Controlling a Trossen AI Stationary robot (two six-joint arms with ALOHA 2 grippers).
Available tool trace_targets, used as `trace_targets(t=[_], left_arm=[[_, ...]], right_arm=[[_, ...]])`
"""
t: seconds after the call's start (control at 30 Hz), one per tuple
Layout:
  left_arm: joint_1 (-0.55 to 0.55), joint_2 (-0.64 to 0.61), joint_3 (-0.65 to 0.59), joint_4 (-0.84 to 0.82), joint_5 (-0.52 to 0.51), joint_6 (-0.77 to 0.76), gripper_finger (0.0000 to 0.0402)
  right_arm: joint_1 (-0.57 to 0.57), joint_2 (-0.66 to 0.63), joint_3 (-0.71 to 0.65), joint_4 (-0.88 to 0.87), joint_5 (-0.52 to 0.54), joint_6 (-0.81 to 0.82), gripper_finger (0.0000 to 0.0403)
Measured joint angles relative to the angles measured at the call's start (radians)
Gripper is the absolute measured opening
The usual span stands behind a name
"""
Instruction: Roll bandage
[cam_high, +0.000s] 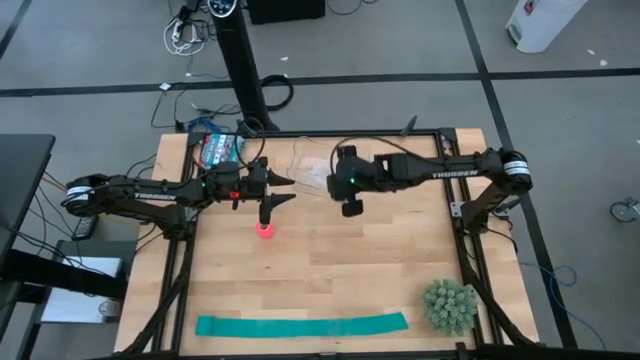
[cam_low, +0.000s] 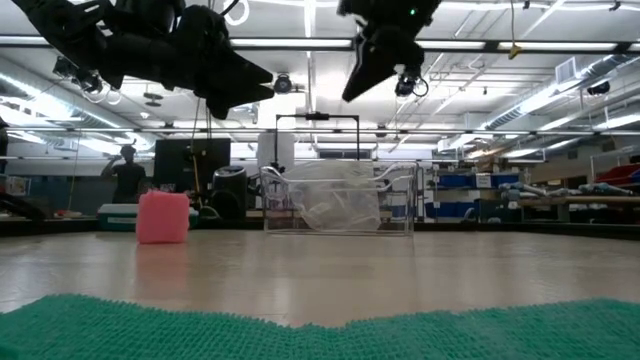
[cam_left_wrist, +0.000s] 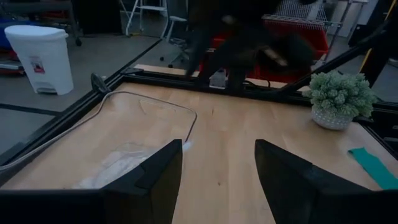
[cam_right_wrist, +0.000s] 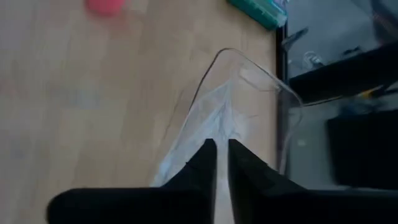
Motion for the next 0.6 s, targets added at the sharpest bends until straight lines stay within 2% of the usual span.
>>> trace_targets(t=[0.1,0.23,0.3,0.43,0.53,0.6], left_arm=[[0.000,0.000,0.000,0.007,0.000,-0.003,0.0209],[0.000,0.000,0.000,0.006,-0.002,-0.003,0.0209],[0.000,0.000,0.000,-0.001,-0.002,-0.003,0.0209],[0.000,0.000,-0.001,-0.012,-0.002,-0.003,0.0209],[0.000,0.000,-0.001,-0.029,-0.012,-0.003,0.0209],[0.000,0.000,-0.001,-0.036,-0.017,-0.003,0.0209]], right_arm=[[-0.050,0.000,-0.022,0.042,-0.063,0.063,0.0068],[-0.079,0.044,-0.047,0.111,-0.104,0.069,0.0119],[-0.079,0.083,-0.046,0.148,-0.100,0.063,0.0142],[-0.079,0.147,-0.046,0.194,-0.007,0.044,0.0176],[-0.079,0.162,-0.046,0.226,-0.006,0.029,0.0188],[-0.080,0.167,-0.043,0.258,-0.040,0.039,0.0191]])
